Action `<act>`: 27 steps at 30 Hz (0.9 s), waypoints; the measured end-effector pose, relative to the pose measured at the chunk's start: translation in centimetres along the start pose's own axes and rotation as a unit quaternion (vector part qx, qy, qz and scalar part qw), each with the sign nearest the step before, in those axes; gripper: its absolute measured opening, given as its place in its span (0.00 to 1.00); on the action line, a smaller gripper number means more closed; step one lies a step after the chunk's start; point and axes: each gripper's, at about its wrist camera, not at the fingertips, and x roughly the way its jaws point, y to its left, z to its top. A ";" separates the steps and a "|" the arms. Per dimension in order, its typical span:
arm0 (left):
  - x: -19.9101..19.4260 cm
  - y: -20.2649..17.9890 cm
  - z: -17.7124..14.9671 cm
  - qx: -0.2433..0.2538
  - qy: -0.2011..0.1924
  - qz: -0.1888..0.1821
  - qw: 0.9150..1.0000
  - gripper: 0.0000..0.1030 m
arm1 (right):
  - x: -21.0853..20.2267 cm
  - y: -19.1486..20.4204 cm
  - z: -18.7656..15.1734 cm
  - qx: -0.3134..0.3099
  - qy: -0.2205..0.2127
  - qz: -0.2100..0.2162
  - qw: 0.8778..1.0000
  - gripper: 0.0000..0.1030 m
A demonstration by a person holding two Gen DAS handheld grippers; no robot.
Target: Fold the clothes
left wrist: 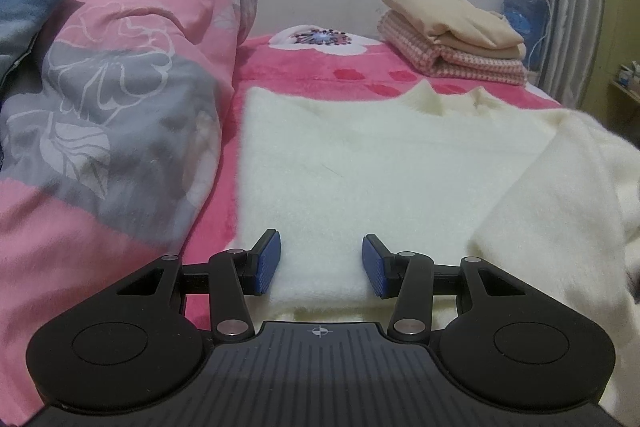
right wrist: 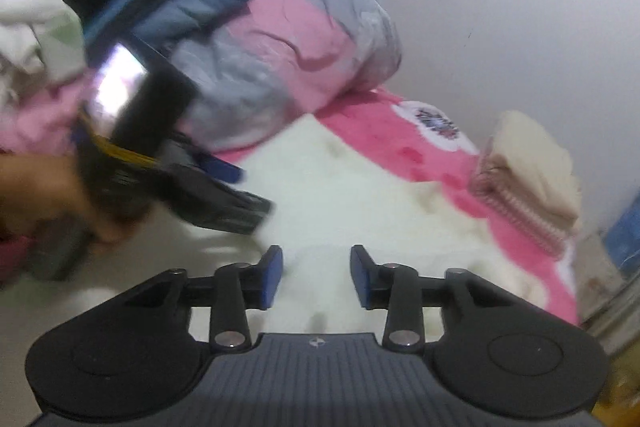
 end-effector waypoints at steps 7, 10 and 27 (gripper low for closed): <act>-0.5 0.5 0.3 -0.021 -0.002 -0.010 1.000 0.44 | -4.6 -3.9 -1.1 0.241 0.024 0.182 0.953 0.43; -1.4 1.2 0.6 -0.044 -0.005 -0.026 0.999 0.44 | -5.6 -6.8 -2.9 0.375 0.008 0.215 0.902 0.43; -2.9 3.0 -2.3 -0.255 0.152 -0.256 0.920 0.44 | 2.8 -9.0 -11.0 0.551 0.034 0.098 0.828 0.06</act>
